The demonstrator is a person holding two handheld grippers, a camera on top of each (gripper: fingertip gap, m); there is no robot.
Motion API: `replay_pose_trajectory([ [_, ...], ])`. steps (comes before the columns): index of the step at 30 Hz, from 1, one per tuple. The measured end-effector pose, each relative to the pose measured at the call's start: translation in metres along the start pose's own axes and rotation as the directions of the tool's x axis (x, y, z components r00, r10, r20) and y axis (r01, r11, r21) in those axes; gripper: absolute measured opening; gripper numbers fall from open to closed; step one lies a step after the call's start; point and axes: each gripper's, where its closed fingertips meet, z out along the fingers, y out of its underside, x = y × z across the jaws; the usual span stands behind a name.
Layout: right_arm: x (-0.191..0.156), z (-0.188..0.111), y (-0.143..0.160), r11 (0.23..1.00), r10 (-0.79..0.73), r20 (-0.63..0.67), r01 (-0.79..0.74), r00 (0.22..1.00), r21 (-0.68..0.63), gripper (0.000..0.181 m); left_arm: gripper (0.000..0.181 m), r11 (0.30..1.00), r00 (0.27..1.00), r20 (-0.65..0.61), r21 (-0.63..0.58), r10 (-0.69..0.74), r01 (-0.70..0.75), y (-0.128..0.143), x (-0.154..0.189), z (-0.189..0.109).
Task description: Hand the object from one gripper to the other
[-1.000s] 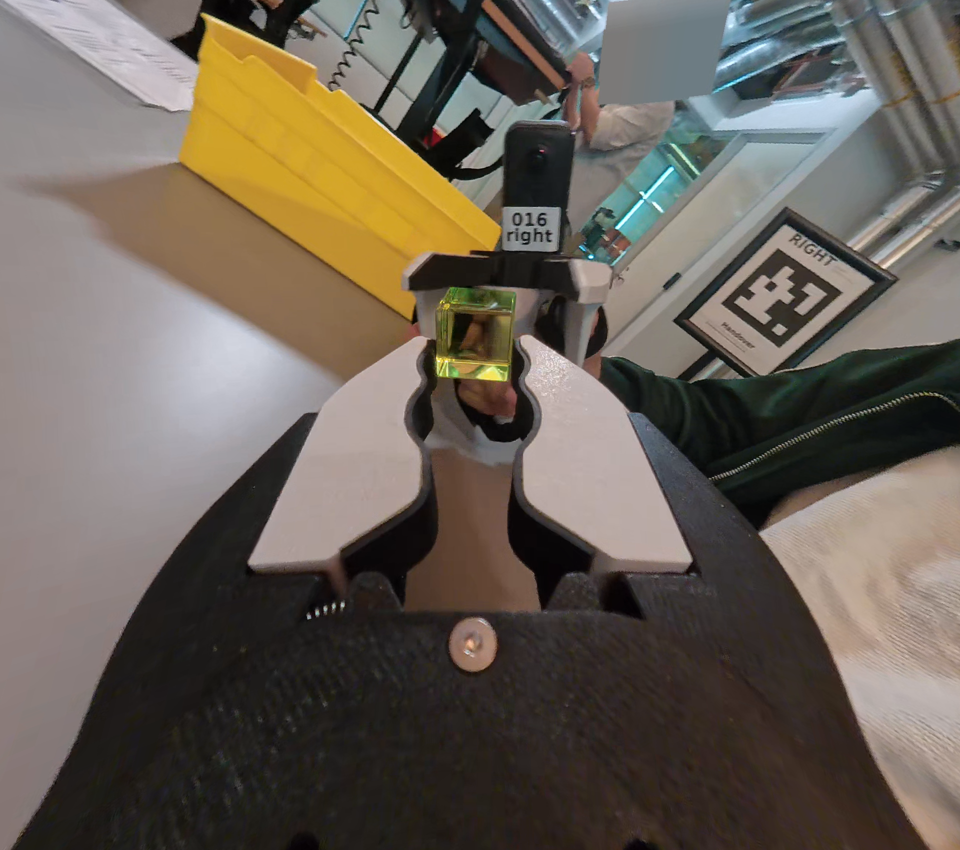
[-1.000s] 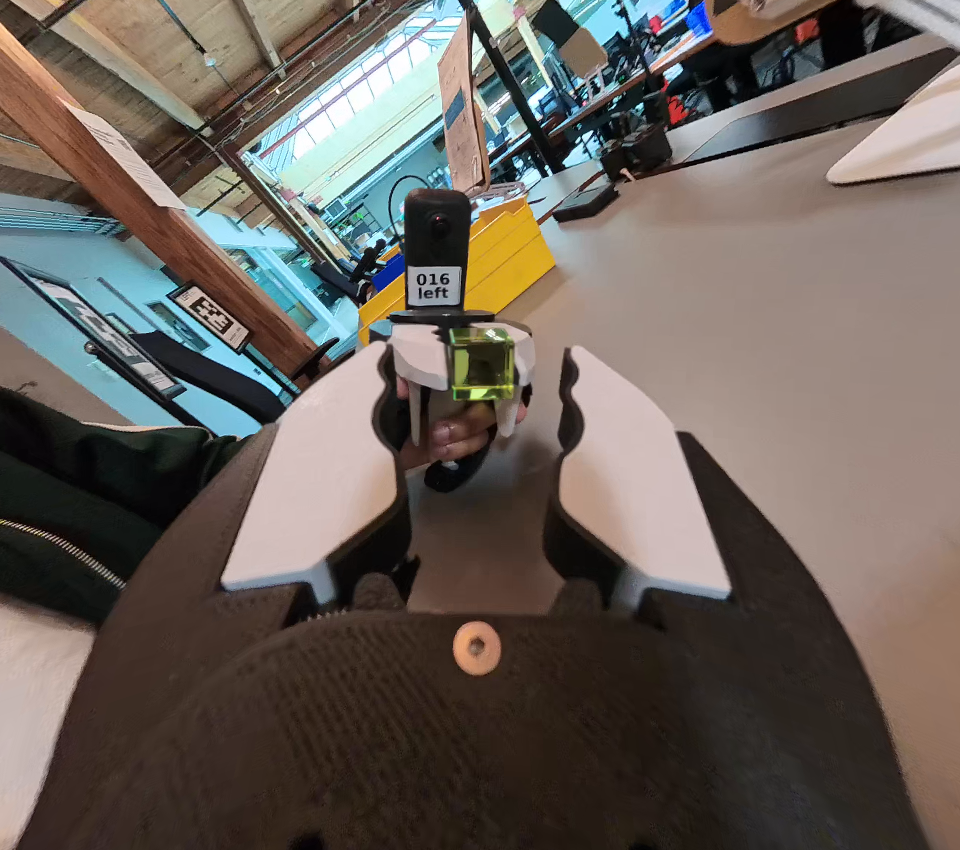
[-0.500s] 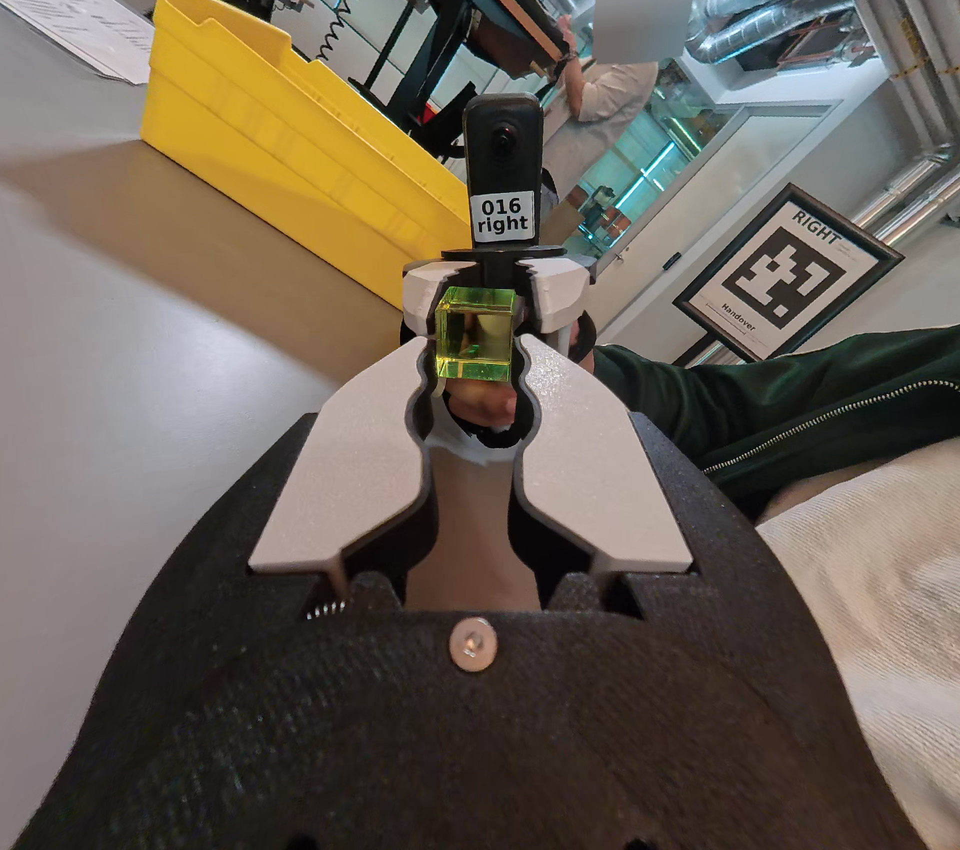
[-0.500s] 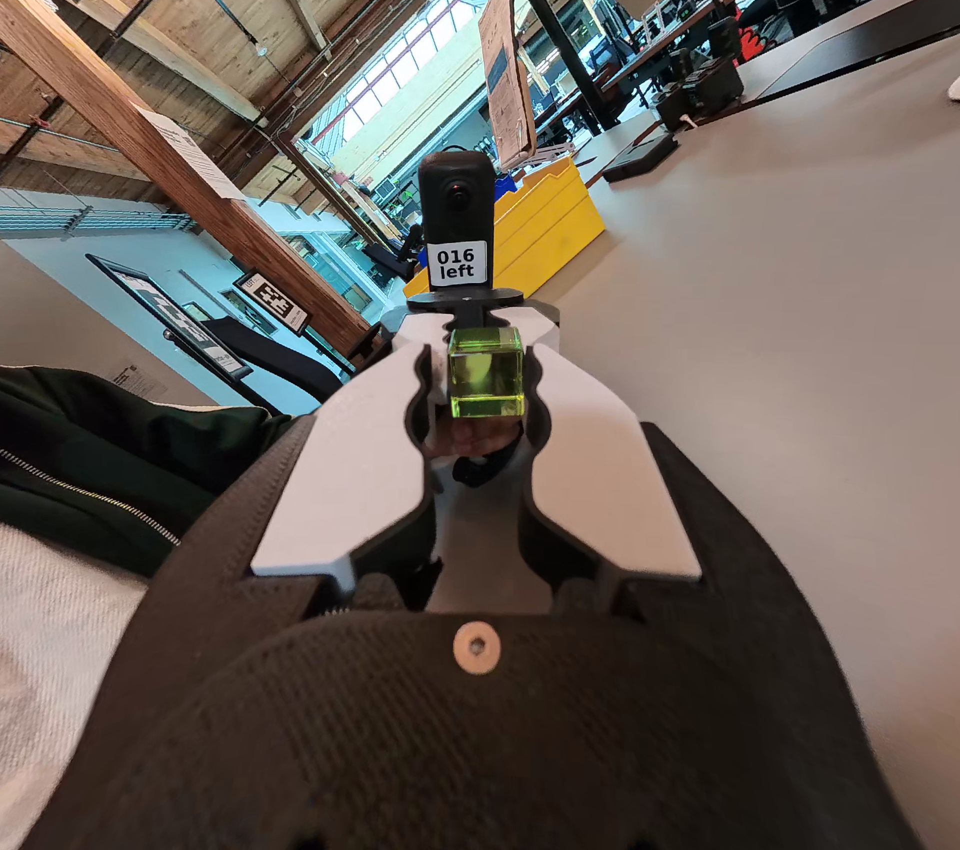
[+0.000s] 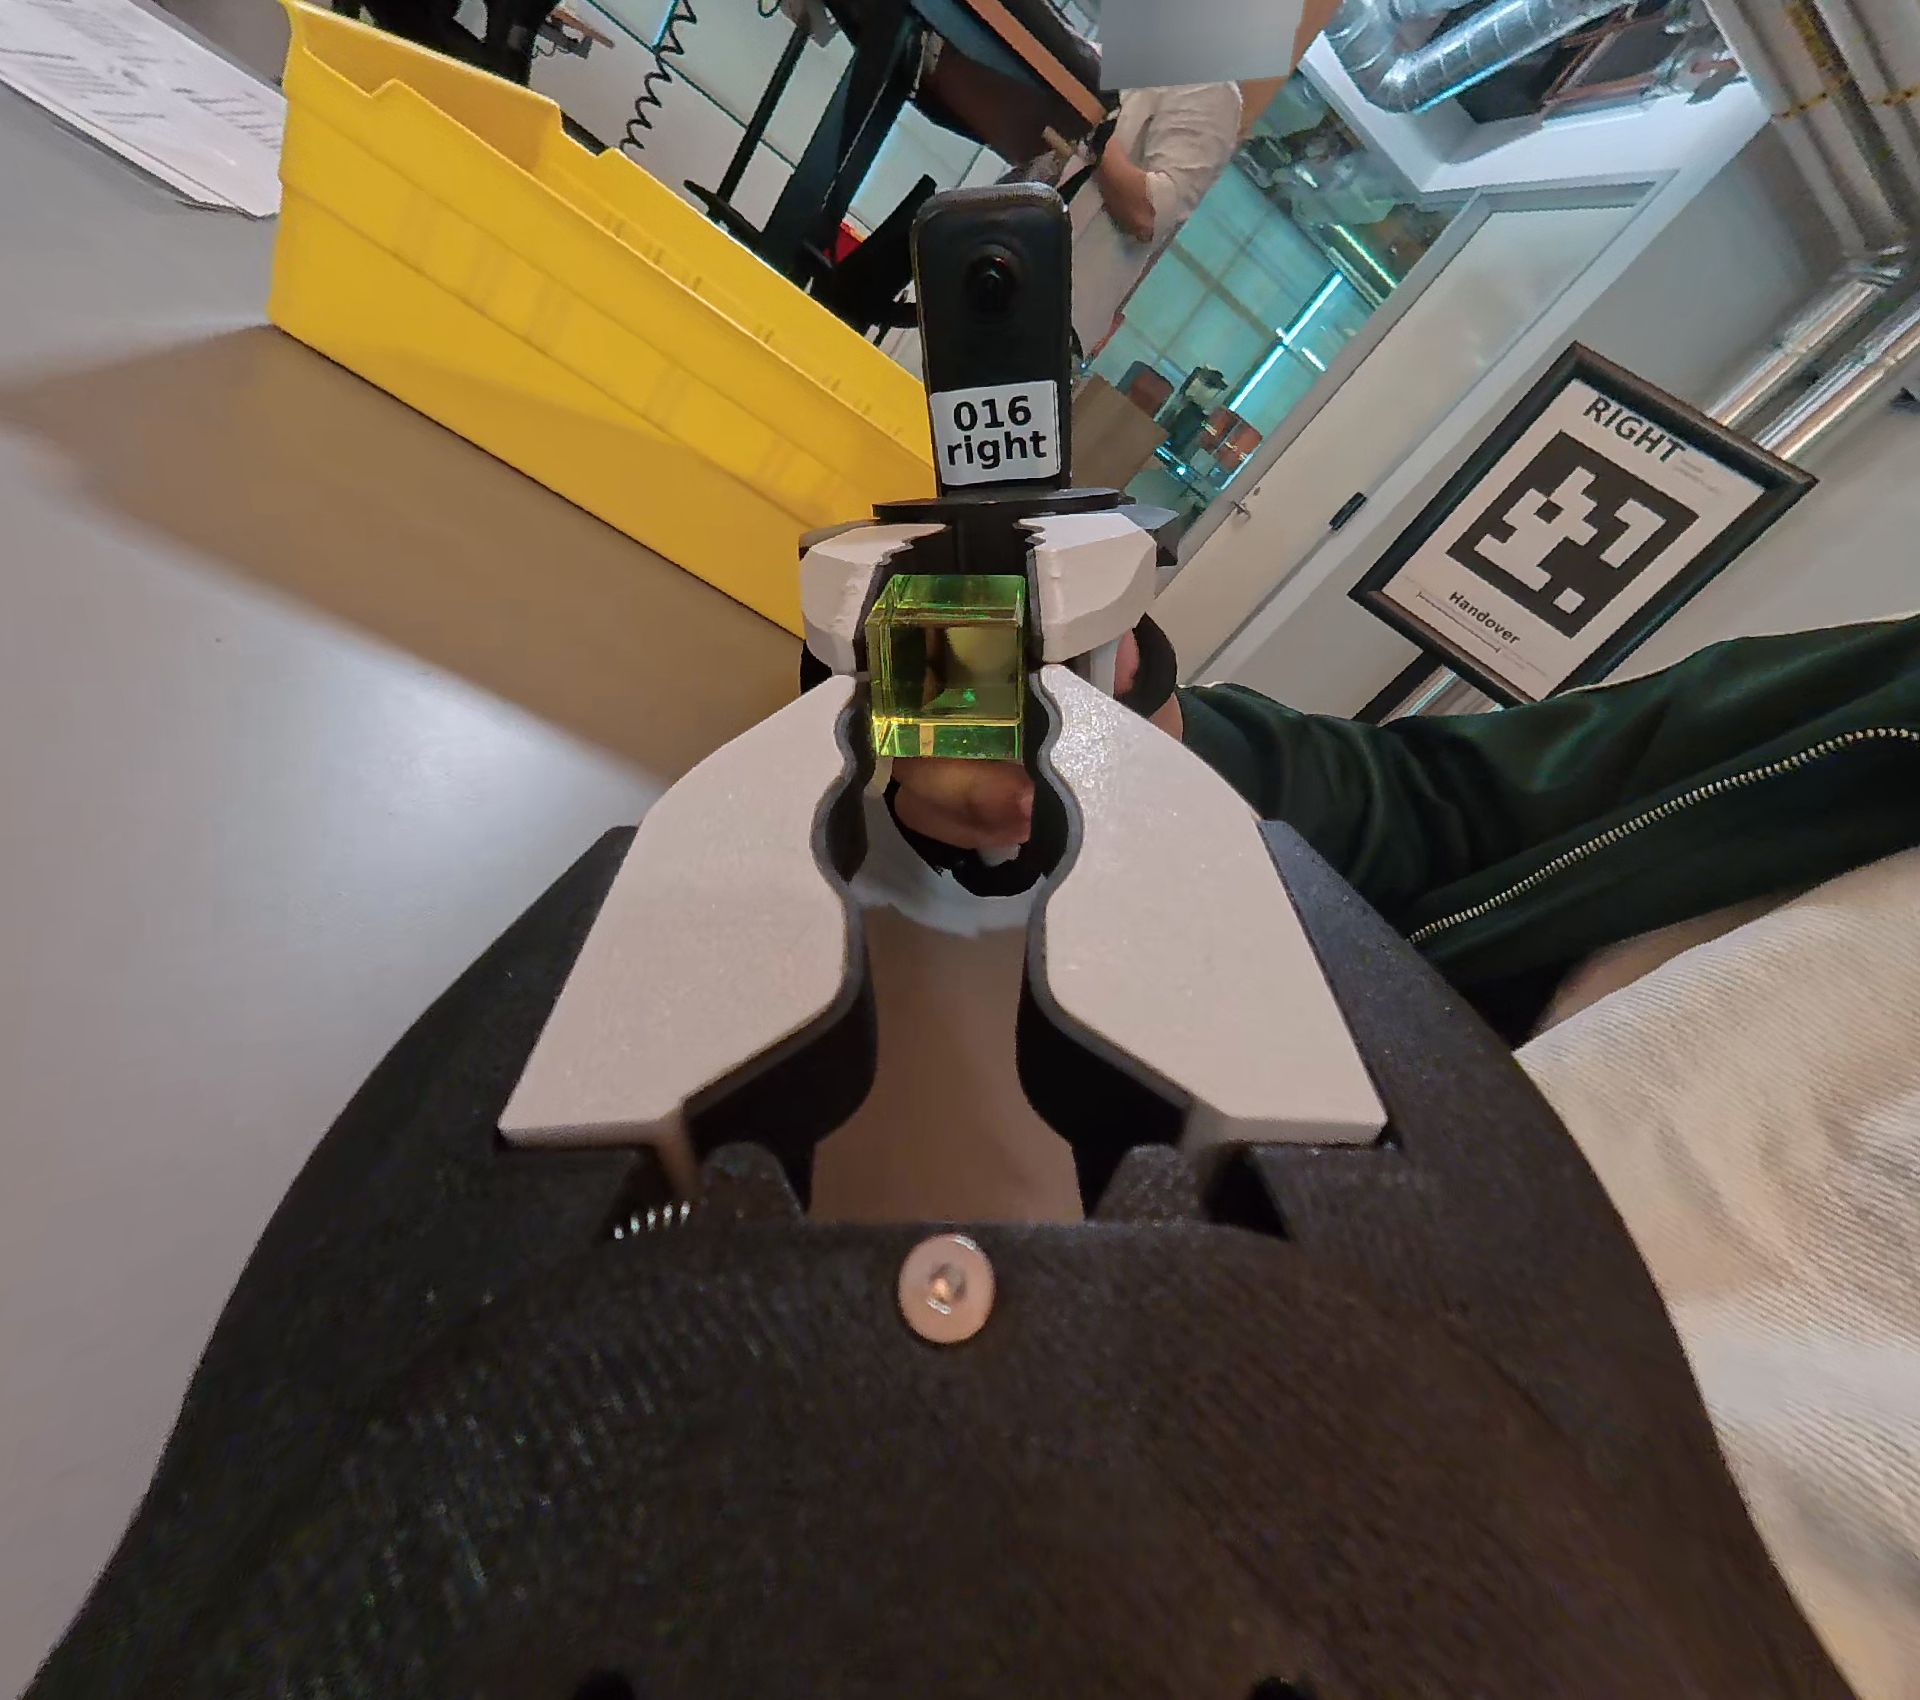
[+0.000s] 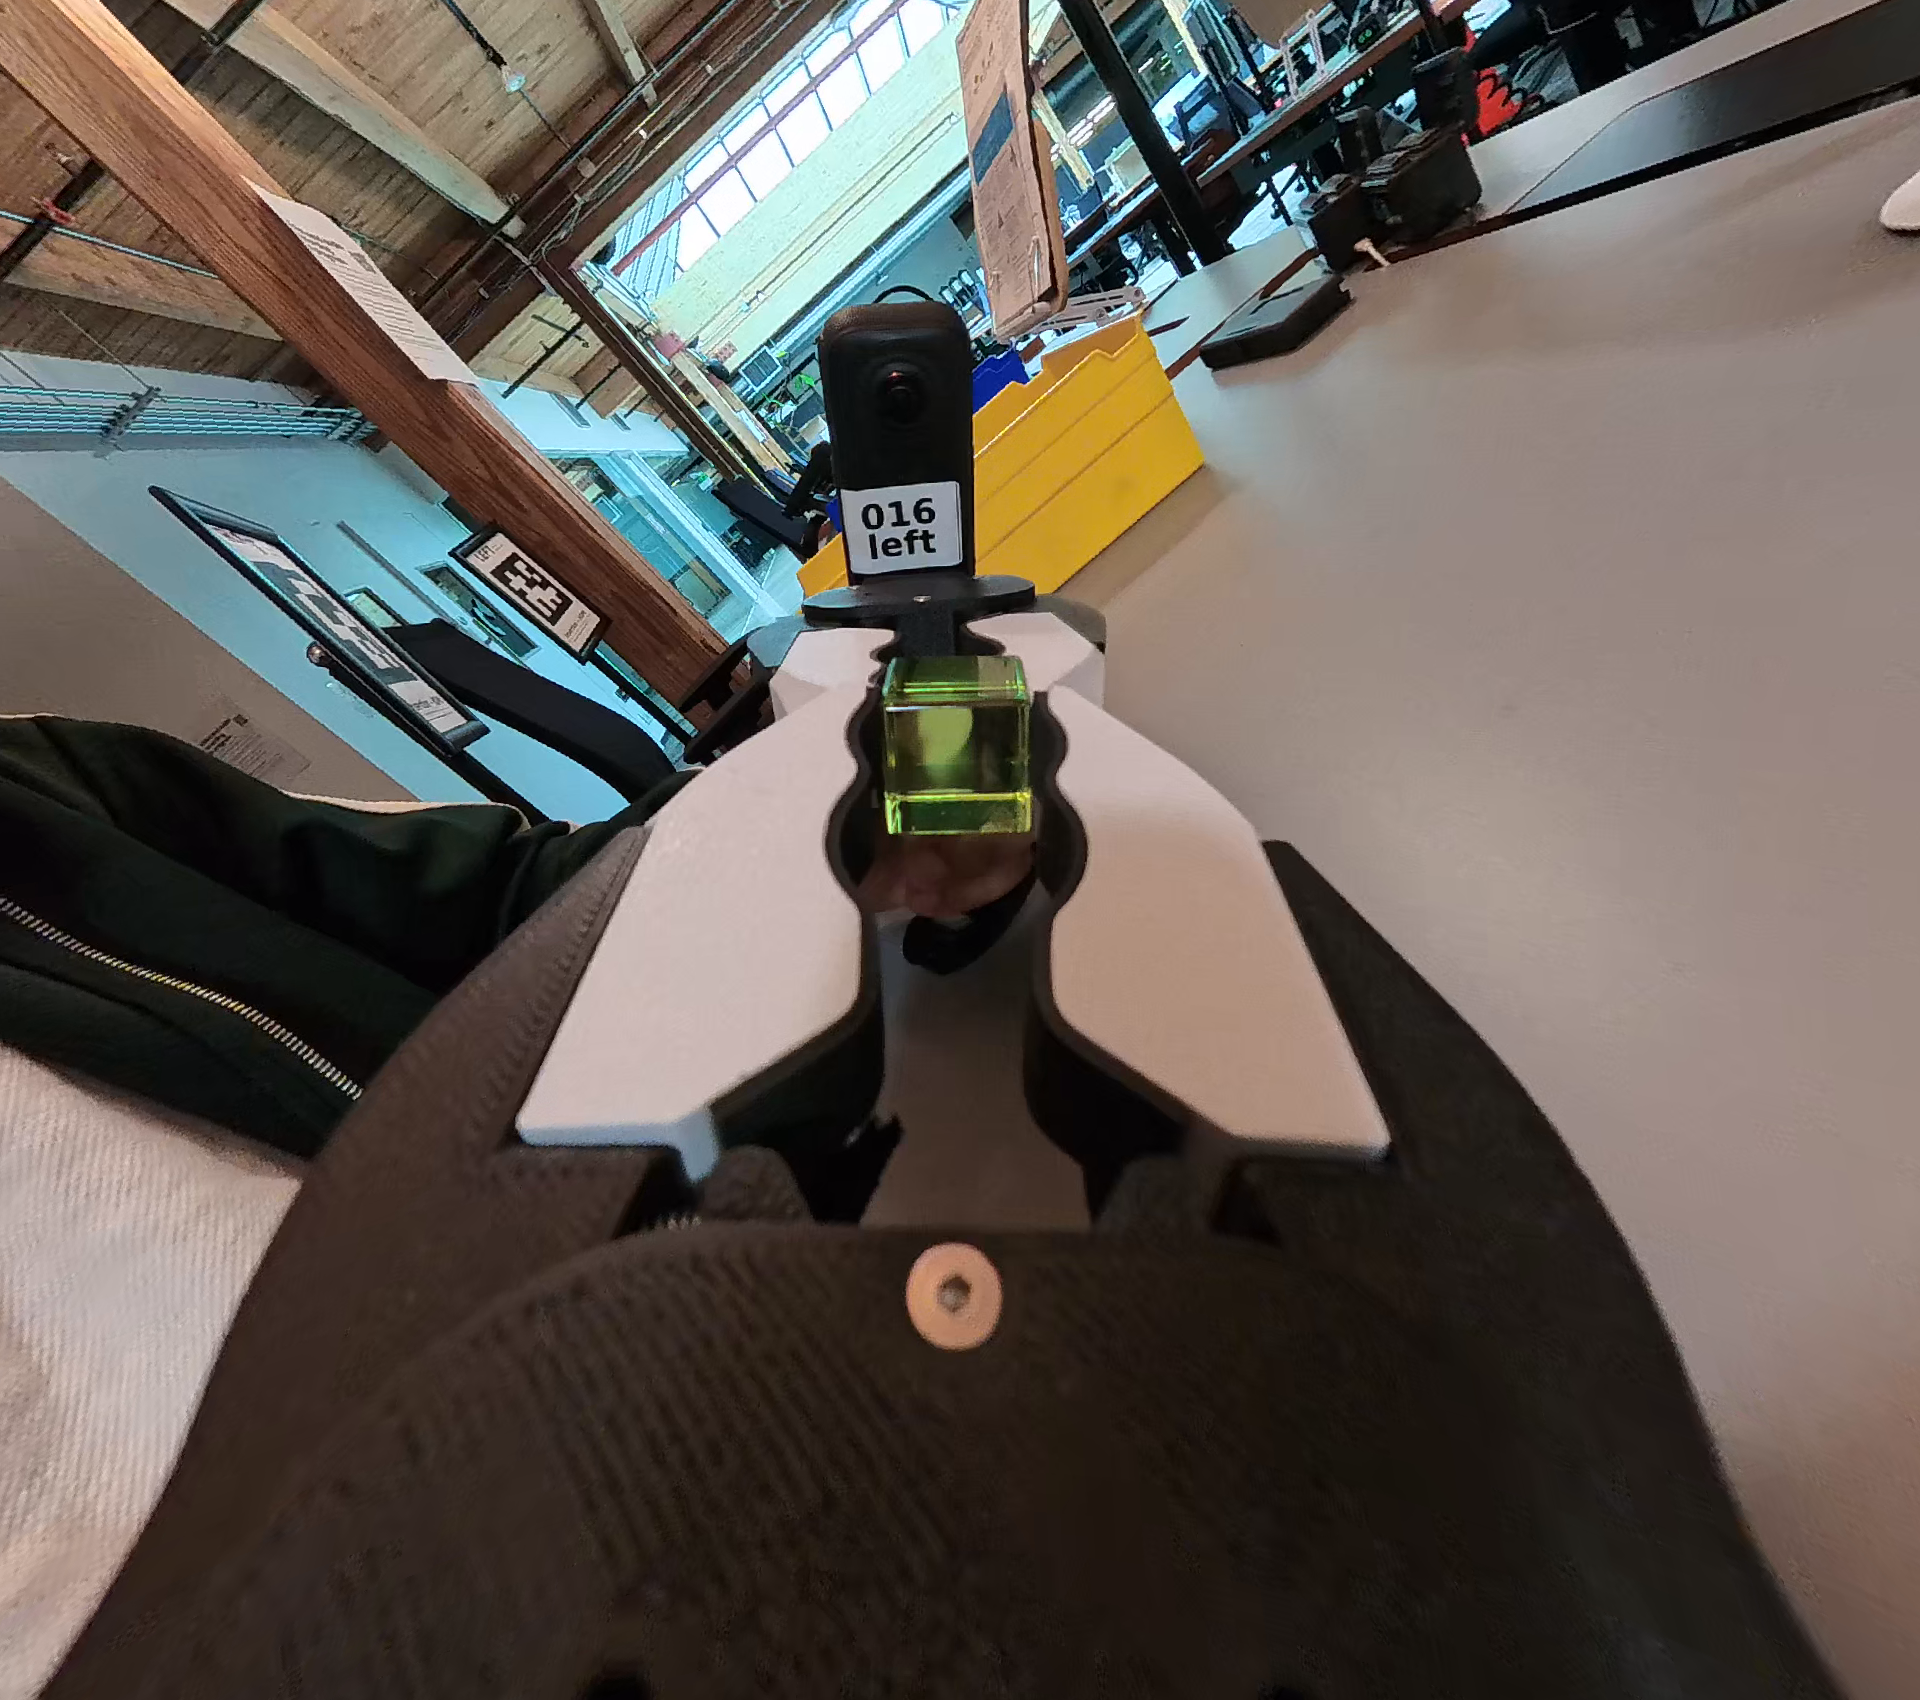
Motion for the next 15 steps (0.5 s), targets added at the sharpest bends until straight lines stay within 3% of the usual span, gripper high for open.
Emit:
replay_pose_trajectory([
  [10, 0.004, -0.009, -0.011, 0.998, 0.019, -0.012, -0.018, 1.0, 0.053, 0.027, 0.028, 0.998, 0.998, 0.023, 0.005, 0.059, -0.059, -0.002, -0.001, -0.003],
  [13, 0.008, -0.012, -0.013, 0.996, 0.06, -0.009, -0.059, 0.998, 0.071, 0.027, 0.037, 0.994, 0.994, -0.001, 0.022, 0.106, -0.106, -0.006, 0.004, -0.003],
  [15, 0.01, -0.014, -0.013, 0.993, 0.093, 0.0, -0.093, 0.996, 0.078, 0.027, 0.046, 0.977, 0.977, 0.02, 0.014, 0.213, -0.214, -0.008, 0.007, -0.005],
])
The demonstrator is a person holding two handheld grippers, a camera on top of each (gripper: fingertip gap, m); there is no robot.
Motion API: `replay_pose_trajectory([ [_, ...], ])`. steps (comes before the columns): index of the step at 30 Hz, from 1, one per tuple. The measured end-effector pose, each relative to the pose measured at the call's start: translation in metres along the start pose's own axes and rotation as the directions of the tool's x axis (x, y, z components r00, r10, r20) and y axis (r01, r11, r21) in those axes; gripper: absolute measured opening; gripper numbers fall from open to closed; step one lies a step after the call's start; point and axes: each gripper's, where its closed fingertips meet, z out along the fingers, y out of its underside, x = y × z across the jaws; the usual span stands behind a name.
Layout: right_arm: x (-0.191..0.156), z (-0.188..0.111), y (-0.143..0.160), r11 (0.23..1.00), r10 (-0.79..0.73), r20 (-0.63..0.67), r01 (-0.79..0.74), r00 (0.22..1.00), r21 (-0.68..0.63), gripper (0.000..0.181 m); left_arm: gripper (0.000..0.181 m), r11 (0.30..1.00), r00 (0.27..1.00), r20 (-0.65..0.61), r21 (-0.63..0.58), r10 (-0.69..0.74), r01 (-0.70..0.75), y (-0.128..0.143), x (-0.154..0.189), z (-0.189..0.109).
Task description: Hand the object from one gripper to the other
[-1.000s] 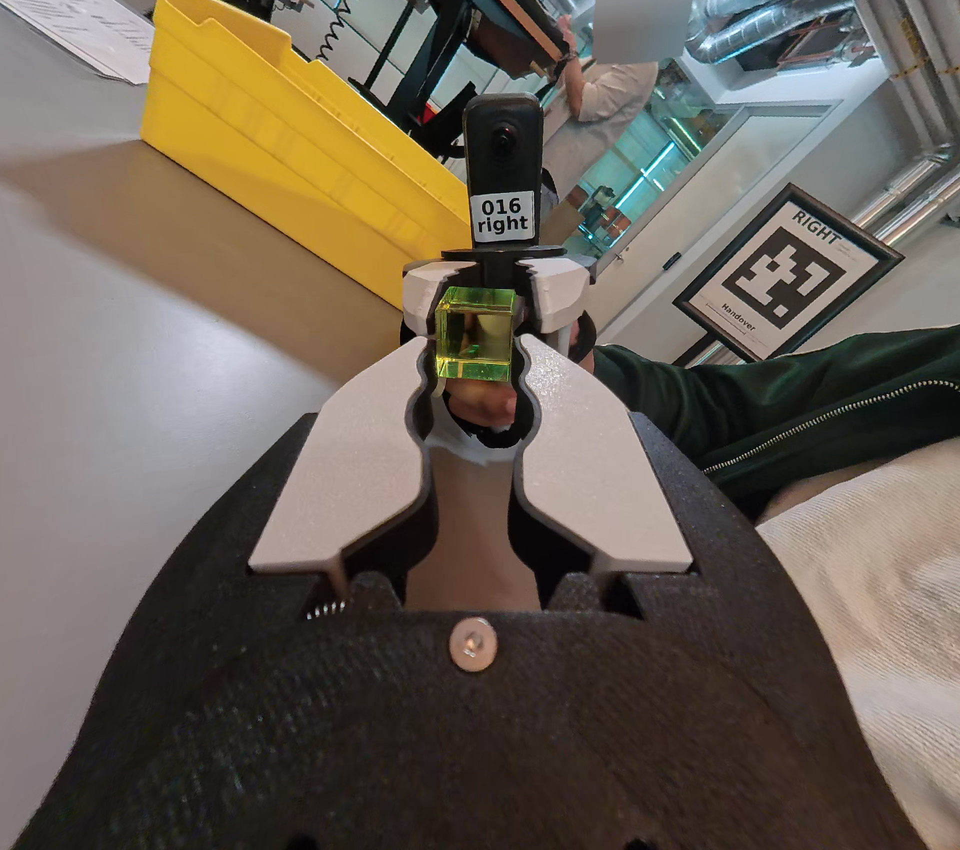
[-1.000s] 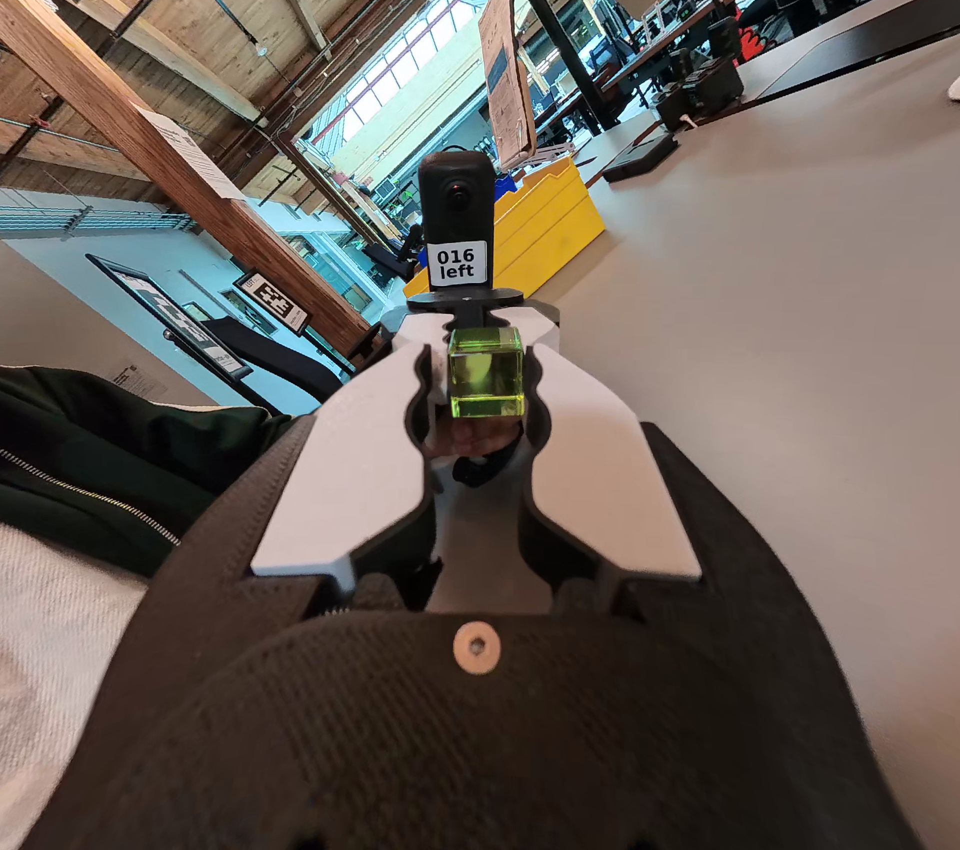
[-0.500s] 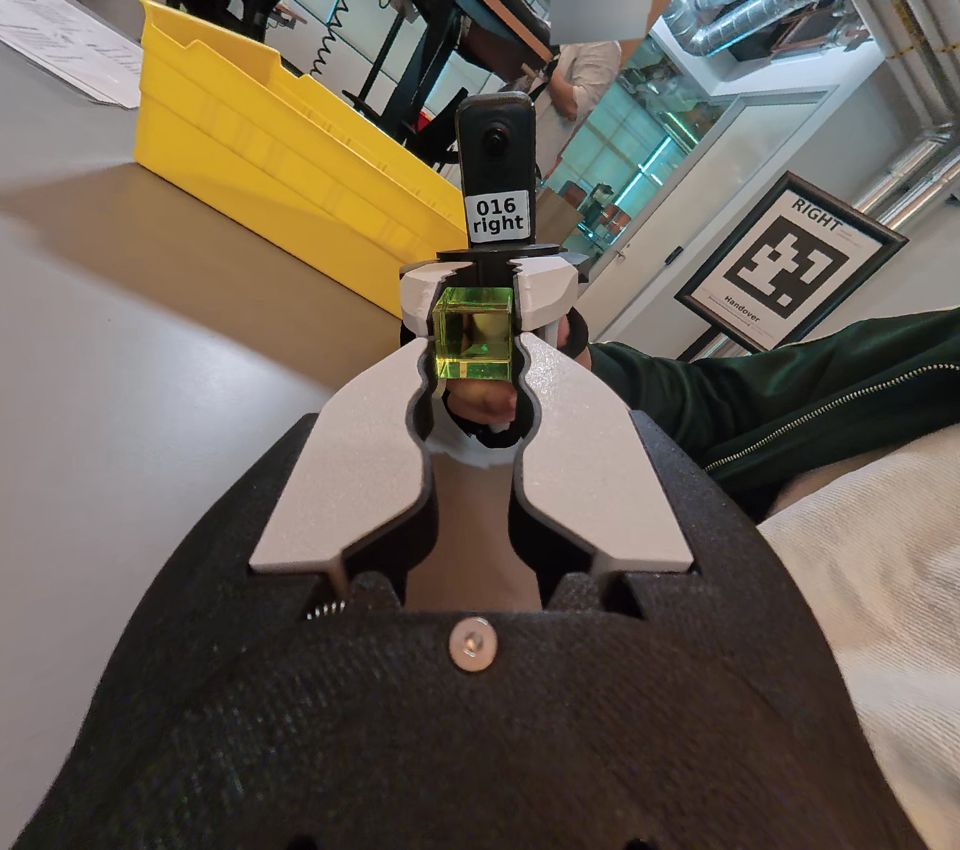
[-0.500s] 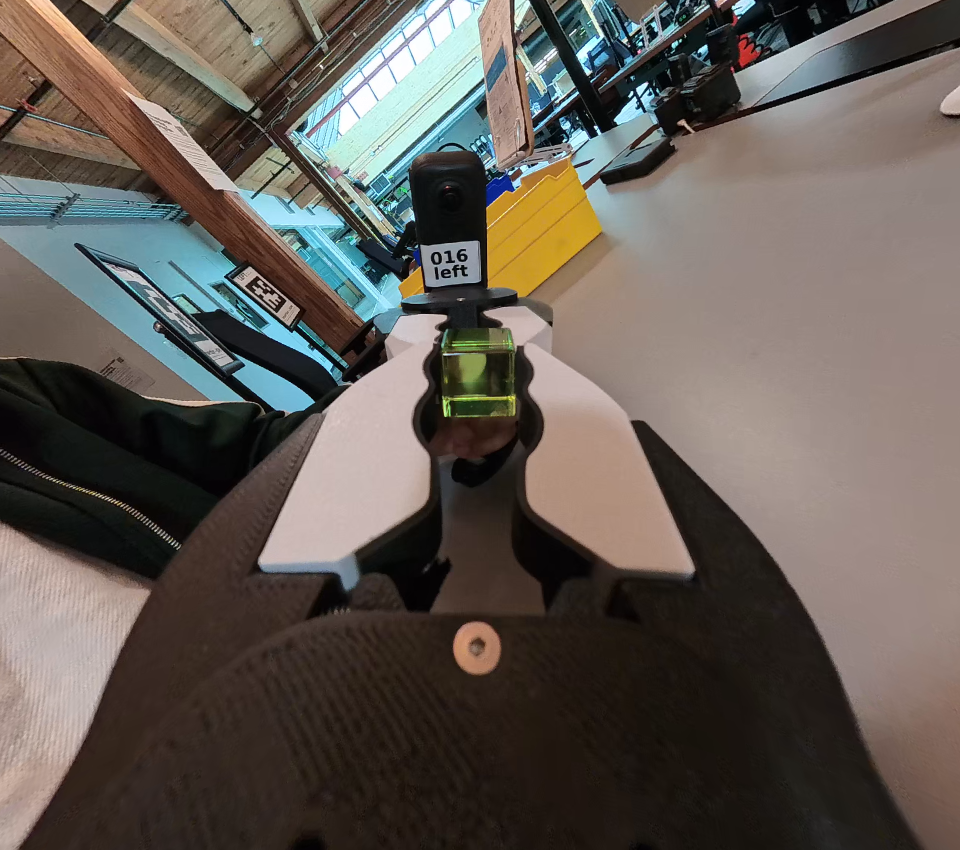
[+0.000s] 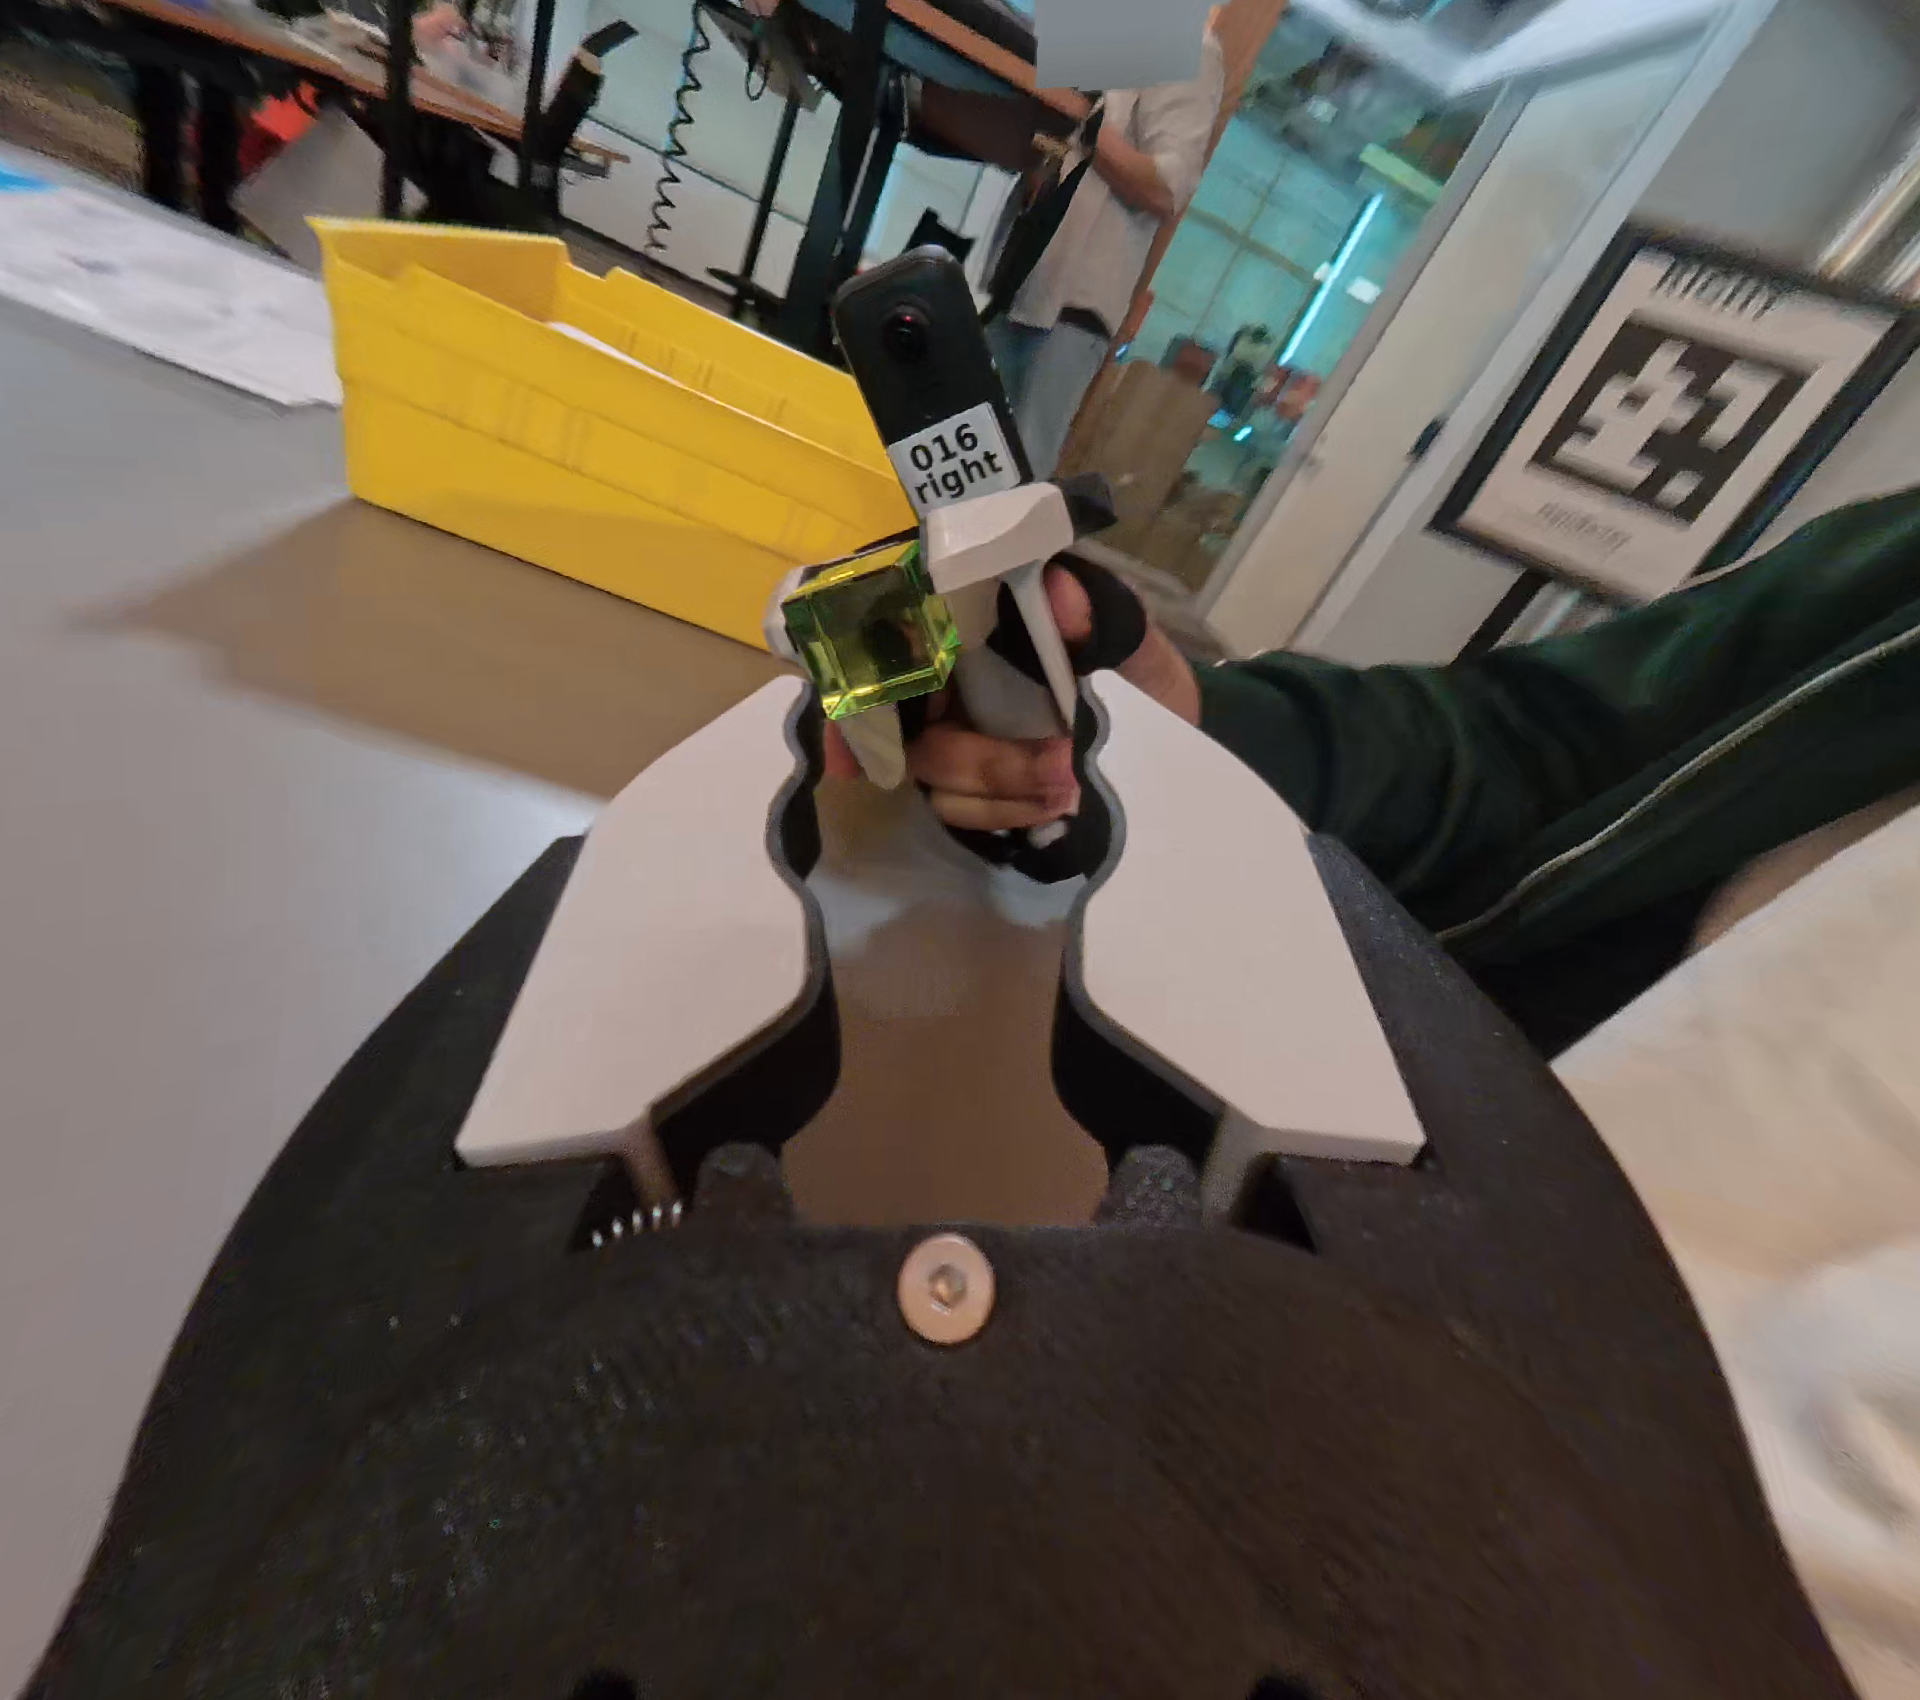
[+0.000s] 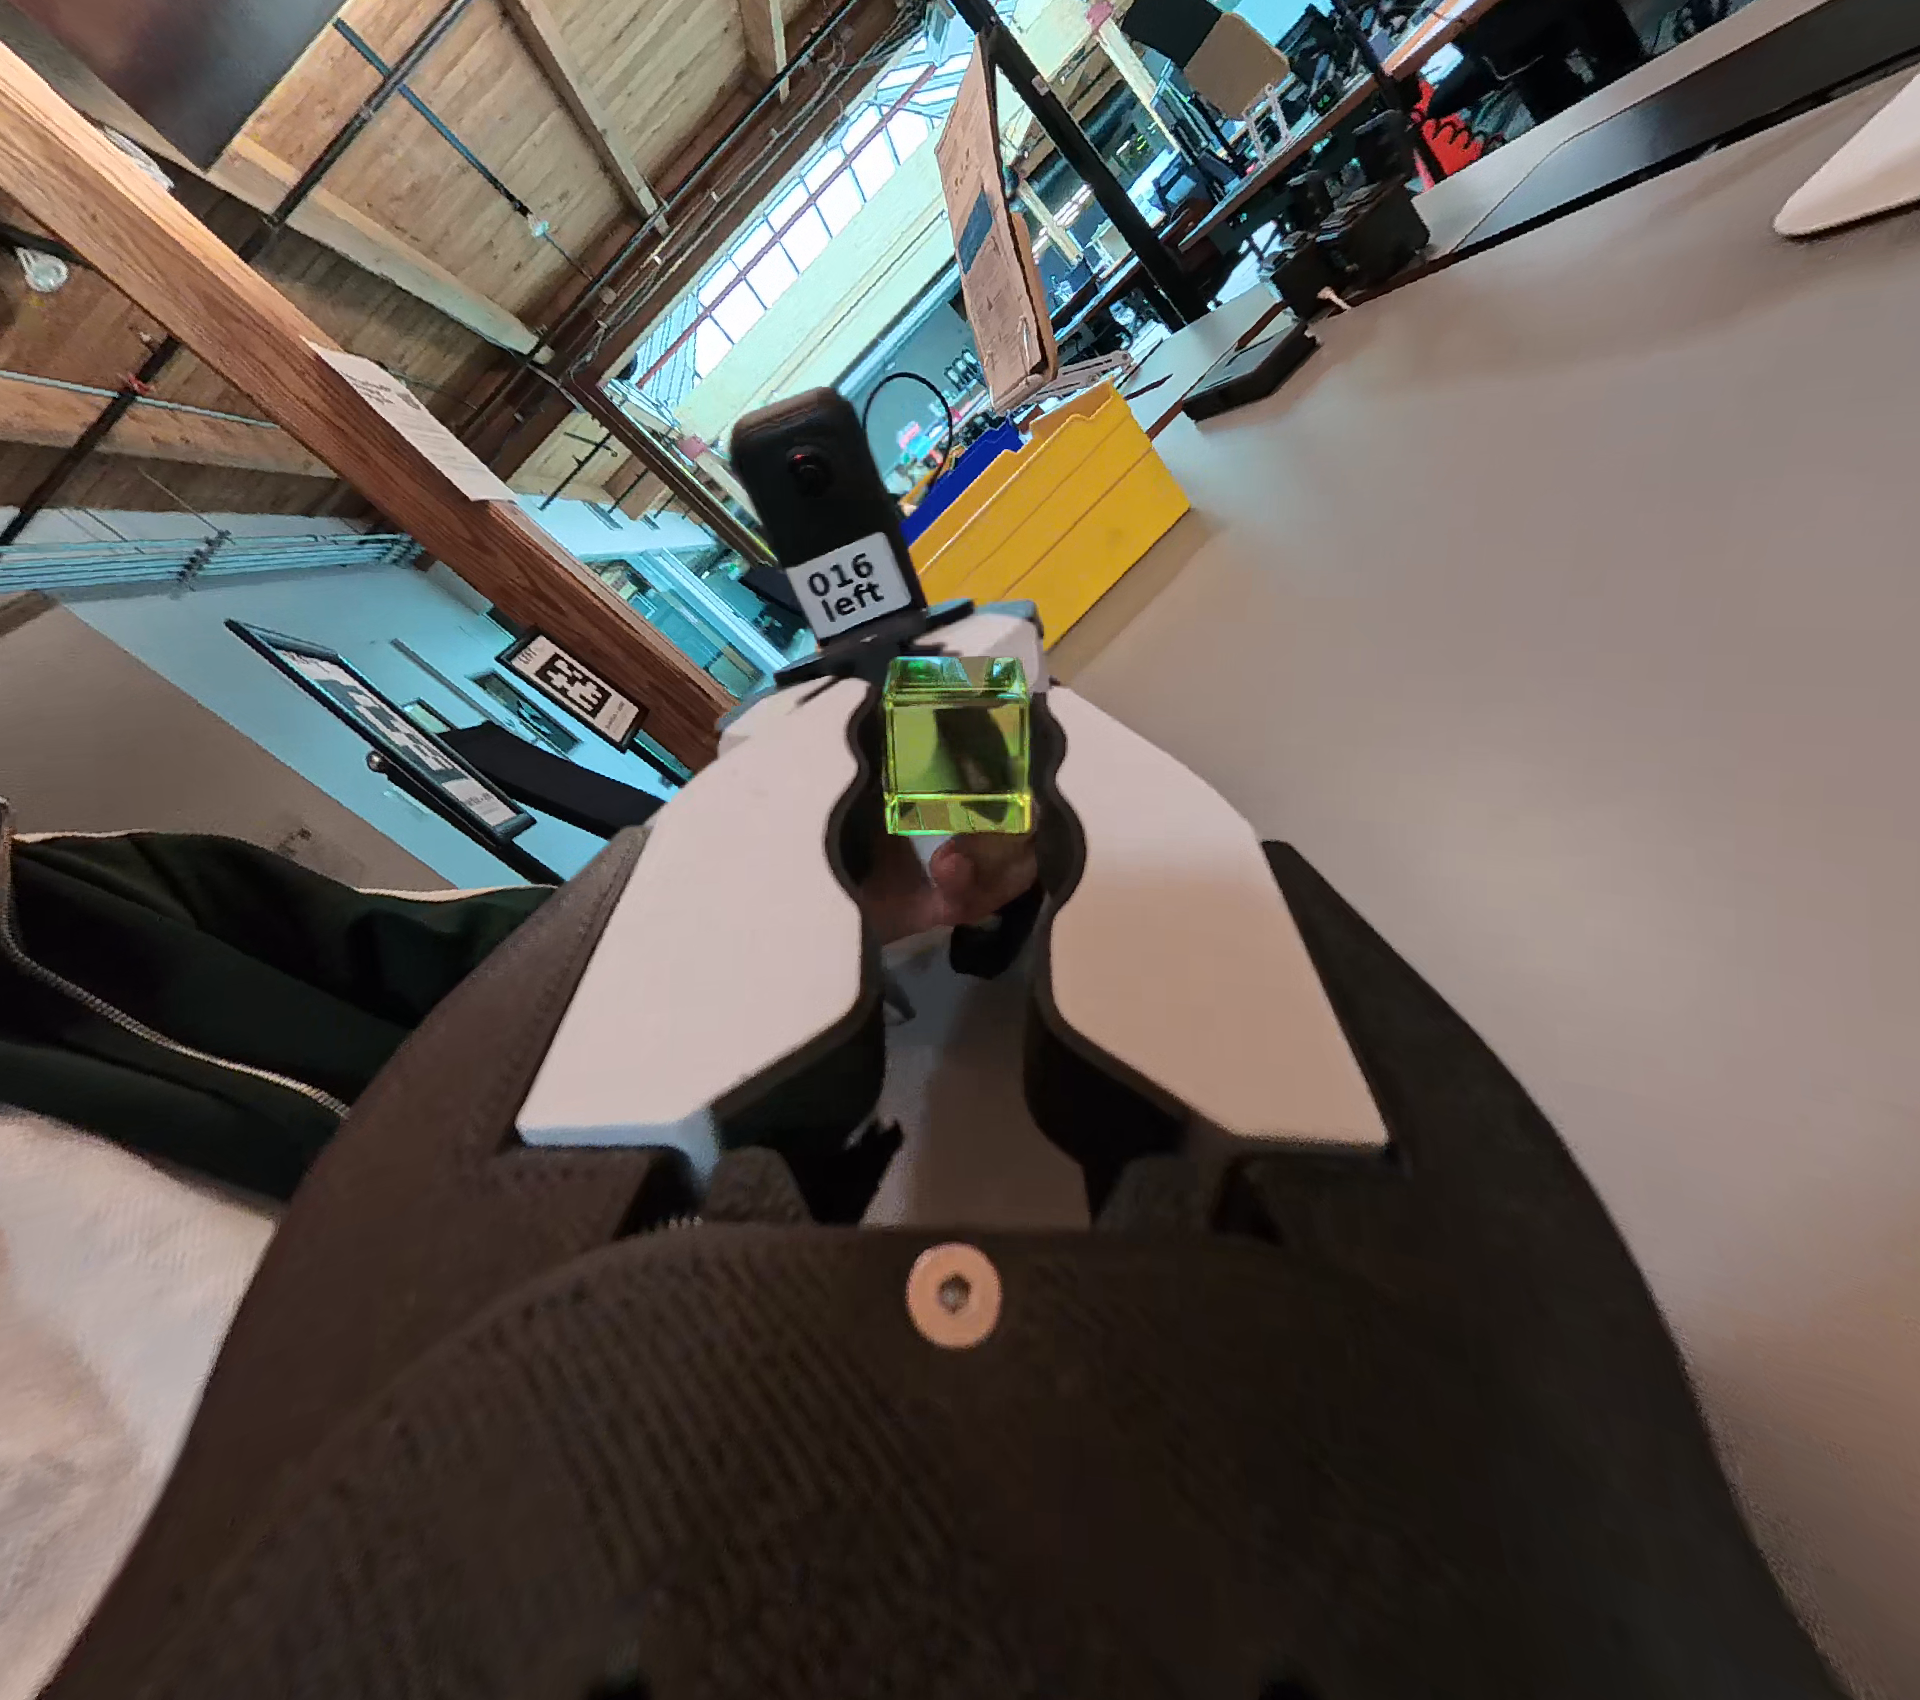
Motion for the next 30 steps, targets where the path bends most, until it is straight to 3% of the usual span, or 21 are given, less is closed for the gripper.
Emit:
replay_pose_trajectory([
  [3, 0.003, -0.001, 0.002, 0.998, 0.063, 0.014, -0.063, 0.998, -0.011, 0.027, 0.05, 0.966, 0.965, 0.074, -0.075, 0.252, -0.246, 0.003, -0.003, -0.003],
  [6, 0.005, 0.0, 0.008, 0.987, 0.157, 0.04, -0.156, 0.987, -0.037, 0.027, 0.043, 0.861, 0.86, 0.123, -0.204, 0.495, -0.466, 0.014, -0.01, -0.003],
  [9, 0.004, 0.002, 0.011, 0.965, 0.262, 0.09, -0.259, 0.961, -0.044, 0.027, 0.041, 0.777, 0.777, 0.137, -0.276, 0.615, -0.566, 0.022, -0.015, 0.0],
  [13, 0.001, 0.005, 0.019, 0.927, 0.373, 0.135, -0.363, 0.918, -0.094, 0.027, 0.037, 0.747, 0.73, 0.177, -0.259, 0.66, -0.612, 0.016, -0.015, 0.003],
  [22, -0.007, 0.011, 0.027, 0.903, 0.427, 0.193, -0.404, 0.883, -0.148, 0.027, 0.028, 0.75, 0.746, 0.131, -0.249, 0.653, -0.613, 0.016, -0.007, 0.003],
  [26, 0.0, 0.012, 0.01, 0.935, 0.347, 0.18, -0.354, 0.921, 0.01, 0.066, 0.028, 0.782, 0.771, 0.16, -0.243, 0.616, -0.575, 0.011, -0.01, 0.001],
  [30, 0.004, 0.005, -0.008, 0.968, 0.198, 0.119, -0.213, 0.973, 0.132, 0.087, 0.028, 0.906, 0.904, 0.149, -0.213, 0.401, -0.367, 0.012, -0.013, -0.002],
])
